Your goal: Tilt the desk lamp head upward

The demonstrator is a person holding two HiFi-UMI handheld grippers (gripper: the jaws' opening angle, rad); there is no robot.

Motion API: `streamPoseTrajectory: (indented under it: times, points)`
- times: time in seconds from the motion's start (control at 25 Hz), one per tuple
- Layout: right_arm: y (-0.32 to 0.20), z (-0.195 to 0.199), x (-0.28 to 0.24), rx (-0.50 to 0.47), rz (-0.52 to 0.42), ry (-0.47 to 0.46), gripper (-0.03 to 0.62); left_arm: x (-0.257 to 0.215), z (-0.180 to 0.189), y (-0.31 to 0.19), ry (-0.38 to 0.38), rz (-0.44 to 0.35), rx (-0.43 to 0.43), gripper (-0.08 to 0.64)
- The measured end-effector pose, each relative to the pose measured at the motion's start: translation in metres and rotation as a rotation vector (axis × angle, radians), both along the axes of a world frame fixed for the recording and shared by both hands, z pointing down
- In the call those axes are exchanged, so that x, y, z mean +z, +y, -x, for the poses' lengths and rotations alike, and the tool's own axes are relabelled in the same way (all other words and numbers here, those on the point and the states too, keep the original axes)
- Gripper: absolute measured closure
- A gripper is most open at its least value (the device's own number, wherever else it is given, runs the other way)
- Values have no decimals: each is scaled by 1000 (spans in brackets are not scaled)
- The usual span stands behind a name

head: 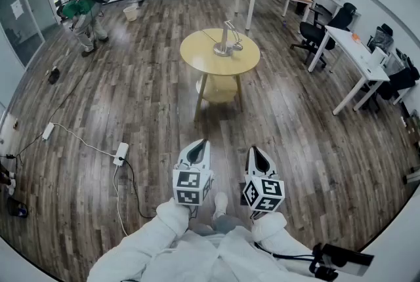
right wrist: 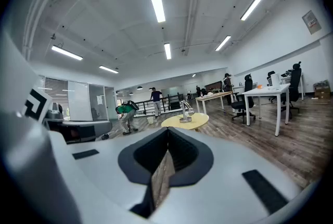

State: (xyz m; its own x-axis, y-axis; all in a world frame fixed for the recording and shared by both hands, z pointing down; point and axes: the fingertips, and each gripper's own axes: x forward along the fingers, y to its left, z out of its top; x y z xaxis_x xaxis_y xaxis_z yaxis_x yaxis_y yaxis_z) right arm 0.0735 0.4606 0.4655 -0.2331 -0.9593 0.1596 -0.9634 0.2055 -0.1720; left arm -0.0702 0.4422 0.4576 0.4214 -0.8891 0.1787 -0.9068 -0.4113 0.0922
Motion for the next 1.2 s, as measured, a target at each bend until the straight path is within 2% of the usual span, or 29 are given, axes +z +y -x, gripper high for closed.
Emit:
streamPoseTrajectory:
  times: [0.48, 0.8, 1.2]
  points:
    - [-107, -6, 0, -58, -4, -39, 578, 6, -22, -95, -33, 14, -15, 558]
    - [-179, -27, -9, -80, -9, -48, 578, -1, -37, -165, -39, 21, -47, 558]
    - [-255, -60, -7, -87, -2, -45, 578, 4, -73, -238, -48, 25, -33, 558]
